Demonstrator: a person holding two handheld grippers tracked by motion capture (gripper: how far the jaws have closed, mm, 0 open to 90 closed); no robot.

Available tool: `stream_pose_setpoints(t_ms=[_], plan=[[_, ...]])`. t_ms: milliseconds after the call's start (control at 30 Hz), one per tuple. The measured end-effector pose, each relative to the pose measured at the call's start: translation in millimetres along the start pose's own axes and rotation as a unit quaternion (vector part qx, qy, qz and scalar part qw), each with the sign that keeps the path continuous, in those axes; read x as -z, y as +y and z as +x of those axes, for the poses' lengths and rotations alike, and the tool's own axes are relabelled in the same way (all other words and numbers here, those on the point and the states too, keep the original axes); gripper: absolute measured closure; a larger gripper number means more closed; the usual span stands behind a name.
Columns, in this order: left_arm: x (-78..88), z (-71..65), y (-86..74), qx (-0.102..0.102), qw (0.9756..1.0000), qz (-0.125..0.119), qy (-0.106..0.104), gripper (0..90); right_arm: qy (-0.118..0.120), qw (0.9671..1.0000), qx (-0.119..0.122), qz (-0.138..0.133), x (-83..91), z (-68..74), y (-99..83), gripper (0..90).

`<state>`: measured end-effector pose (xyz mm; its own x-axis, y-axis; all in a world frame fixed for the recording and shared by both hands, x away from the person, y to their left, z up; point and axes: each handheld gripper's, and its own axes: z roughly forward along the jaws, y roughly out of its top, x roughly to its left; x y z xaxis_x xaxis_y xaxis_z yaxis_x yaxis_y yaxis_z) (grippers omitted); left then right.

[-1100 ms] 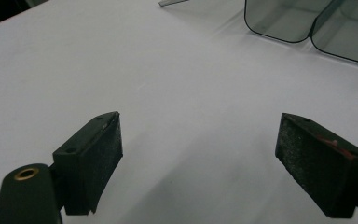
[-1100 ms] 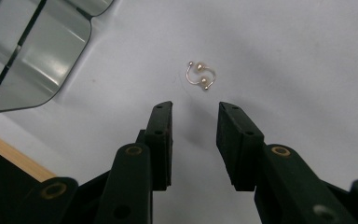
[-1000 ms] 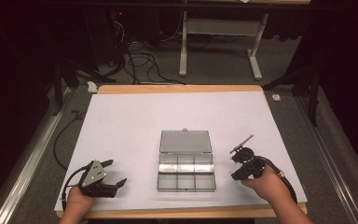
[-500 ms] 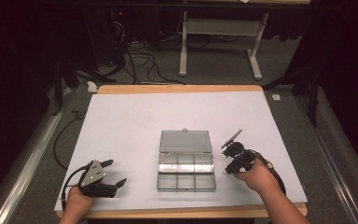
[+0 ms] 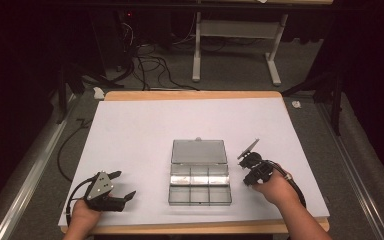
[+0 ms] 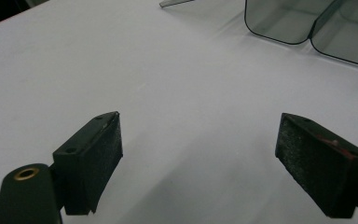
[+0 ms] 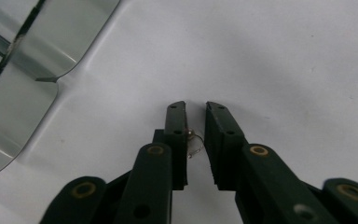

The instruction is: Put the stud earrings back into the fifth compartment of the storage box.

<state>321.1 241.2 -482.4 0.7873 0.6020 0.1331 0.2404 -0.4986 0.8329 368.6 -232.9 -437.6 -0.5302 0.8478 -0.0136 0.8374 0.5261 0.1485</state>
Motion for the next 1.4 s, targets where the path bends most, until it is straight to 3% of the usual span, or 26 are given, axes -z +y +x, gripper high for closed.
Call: stream_pose_setpoints(t_ms=[500,700,1400], plan=[[-0.7,0.3,0.3,0.001,1.0000,0.004,0.001,15.3,0.002,0.9999,-0.010,0.002,-0.1,-5.9,-2.7,85.5],[-0.4,0.1,0.2,0.001,1.0000,0.002,0.001,15.3,0.000,1.0000,-0.002,-0.001,0.1,-5.7,-3.1,87.1],[-0.9,-0.6,0.4,-0.002,1.0000,0.005,0.002,15.3,0.008,1.0000,0.004,-0.002,26.6,2.0,0.8,86.8]])
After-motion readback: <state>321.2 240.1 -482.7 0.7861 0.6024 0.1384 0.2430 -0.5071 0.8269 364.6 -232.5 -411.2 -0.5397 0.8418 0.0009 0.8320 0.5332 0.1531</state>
